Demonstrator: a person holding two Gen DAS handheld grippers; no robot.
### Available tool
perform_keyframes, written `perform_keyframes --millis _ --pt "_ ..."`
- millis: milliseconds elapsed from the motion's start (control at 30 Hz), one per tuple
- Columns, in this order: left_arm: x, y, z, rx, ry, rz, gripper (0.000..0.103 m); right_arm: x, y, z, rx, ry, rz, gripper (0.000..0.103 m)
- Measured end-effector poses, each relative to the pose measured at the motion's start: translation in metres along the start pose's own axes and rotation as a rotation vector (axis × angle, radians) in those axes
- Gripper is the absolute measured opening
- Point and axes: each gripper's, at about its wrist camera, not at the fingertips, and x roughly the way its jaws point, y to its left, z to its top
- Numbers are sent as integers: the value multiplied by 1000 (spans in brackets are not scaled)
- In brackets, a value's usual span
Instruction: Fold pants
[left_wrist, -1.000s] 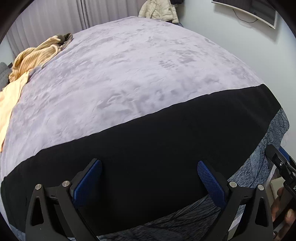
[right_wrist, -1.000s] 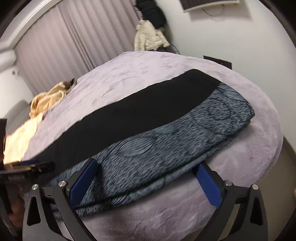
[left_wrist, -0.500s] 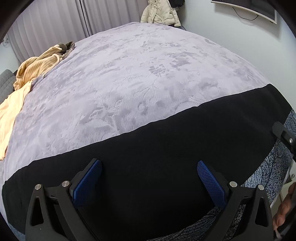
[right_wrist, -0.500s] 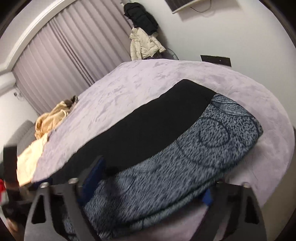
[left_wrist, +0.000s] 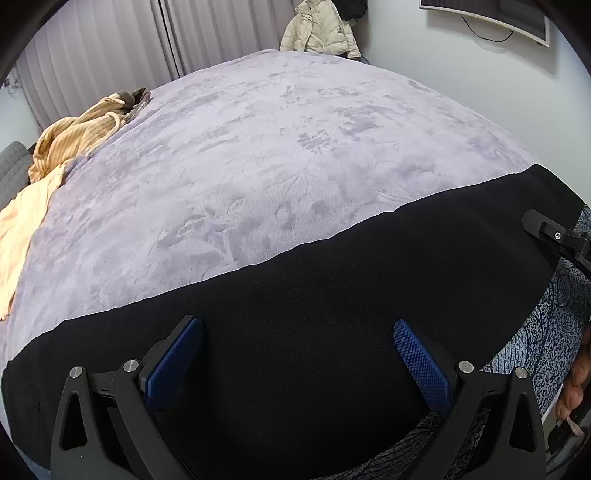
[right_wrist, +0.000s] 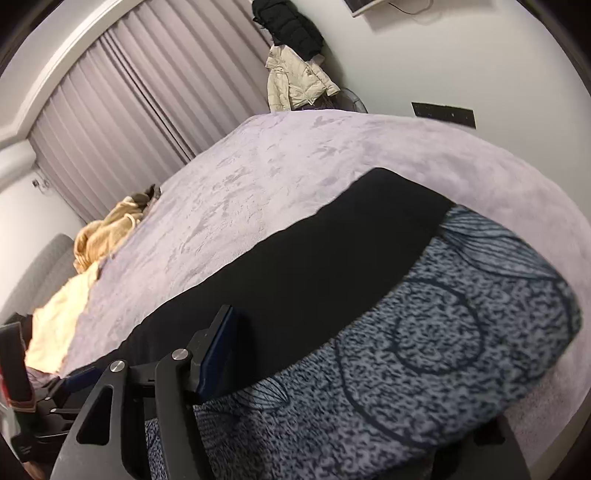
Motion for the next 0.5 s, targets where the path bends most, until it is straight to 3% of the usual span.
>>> perform_keyframes --millis 133,267,367,500 --pt "1 2 2 4 -3 -3 103 2 8 0 -44 20 -37 64" --pt "2 2 3 12 -7 -8 103 -11 18 0 -44 22 -12 25" --pt "4 1 4 14 -4 -6 103 -20 35 -1 -93 8 -33 18" --pt "3 2 4 22 -8 -15 103 -25 44 1 -99 -10 -49 17"
